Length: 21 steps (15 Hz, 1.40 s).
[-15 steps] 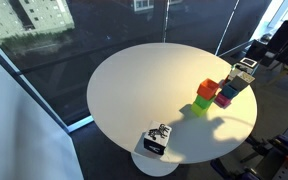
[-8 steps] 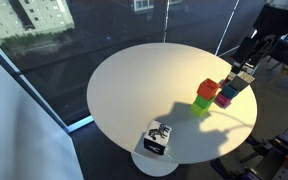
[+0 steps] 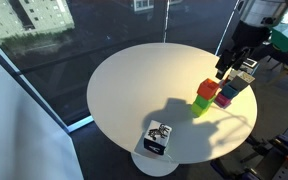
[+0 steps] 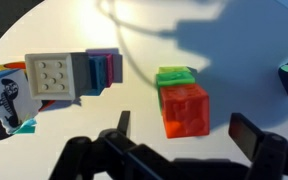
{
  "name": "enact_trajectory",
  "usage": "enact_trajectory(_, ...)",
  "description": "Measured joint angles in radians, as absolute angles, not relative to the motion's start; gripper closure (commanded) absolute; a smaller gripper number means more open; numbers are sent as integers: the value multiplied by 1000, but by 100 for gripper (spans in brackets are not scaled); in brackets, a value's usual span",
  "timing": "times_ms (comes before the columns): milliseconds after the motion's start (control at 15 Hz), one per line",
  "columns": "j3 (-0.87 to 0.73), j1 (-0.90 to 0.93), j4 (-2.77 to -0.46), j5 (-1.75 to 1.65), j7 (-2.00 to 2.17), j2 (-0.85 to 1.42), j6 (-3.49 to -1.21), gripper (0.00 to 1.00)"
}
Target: Put the orange block on top of the soft white cube
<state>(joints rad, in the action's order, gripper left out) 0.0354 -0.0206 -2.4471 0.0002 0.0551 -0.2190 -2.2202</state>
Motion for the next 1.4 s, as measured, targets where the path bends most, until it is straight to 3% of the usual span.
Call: enact_trajectory(1400, 62, 20, -2400, -110, 174, -56, -2298, 0)
